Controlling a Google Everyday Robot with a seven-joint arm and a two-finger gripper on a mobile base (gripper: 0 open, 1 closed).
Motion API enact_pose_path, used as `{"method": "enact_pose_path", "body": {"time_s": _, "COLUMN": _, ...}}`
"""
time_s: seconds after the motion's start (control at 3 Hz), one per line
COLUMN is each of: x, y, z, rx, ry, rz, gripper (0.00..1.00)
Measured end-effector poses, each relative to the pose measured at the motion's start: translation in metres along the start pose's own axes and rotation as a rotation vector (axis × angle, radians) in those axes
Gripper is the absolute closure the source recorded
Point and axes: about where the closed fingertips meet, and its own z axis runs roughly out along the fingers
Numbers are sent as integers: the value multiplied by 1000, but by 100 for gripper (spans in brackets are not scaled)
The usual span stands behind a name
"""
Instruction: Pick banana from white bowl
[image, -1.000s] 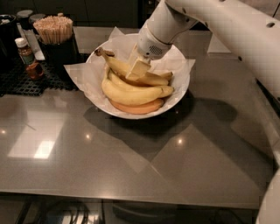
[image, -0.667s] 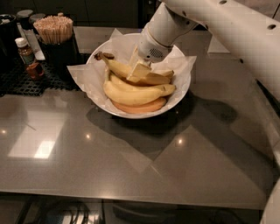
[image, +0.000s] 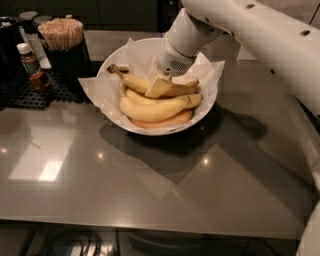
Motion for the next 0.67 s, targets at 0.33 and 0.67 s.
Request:
{"method": "enact_pose_path", "body": {"time_s": 0.33, "x": 1, "y": 4, "z": 4, "rx": -15, "ry": 12, "rz": 7, "gripper": 8}}
{"method": "enact_pose_path", "body": {"time_s": 0.67, "x": 1, "y": 4, "z": 4, "rx": -15, "ry": 12, "rz": 7, "gripper": 0}}
